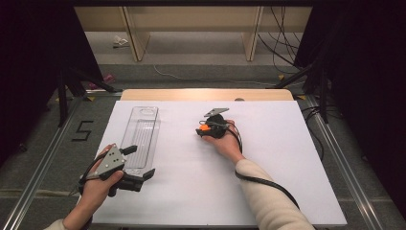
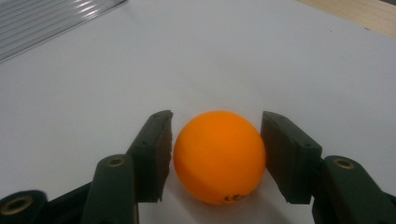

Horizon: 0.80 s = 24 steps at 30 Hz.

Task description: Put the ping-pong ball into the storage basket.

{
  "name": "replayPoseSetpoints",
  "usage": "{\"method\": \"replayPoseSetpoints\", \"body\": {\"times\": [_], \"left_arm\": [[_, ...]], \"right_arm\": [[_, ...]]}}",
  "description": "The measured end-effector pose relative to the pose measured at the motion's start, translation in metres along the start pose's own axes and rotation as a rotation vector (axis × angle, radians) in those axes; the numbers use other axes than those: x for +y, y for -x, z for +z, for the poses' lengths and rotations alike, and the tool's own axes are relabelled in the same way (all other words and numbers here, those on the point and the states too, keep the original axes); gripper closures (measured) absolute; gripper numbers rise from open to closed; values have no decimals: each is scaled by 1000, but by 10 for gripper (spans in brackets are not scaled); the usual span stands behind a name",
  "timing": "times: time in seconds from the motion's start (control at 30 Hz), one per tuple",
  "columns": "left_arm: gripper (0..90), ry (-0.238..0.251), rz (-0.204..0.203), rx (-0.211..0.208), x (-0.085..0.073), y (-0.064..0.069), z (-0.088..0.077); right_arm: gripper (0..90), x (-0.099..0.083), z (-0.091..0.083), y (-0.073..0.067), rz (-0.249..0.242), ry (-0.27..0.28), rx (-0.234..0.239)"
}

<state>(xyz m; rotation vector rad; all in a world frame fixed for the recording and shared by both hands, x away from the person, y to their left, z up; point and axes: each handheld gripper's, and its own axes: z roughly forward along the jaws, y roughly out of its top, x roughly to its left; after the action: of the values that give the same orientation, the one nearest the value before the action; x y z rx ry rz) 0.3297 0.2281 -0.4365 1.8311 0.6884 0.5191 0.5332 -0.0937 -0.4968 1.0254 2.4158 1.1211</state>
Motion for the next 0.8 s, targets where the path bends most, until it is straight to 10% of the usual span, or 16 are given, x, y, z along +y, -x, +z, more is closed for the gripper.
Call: {"method": "replayPoseSetpoints", "body": {"times": [0.8], "left_arm": [[0, 2, -1, 0, 0, 0, -1]], "right_arm": [[513, 1, -6, 1, 14, 33, -6]]}}
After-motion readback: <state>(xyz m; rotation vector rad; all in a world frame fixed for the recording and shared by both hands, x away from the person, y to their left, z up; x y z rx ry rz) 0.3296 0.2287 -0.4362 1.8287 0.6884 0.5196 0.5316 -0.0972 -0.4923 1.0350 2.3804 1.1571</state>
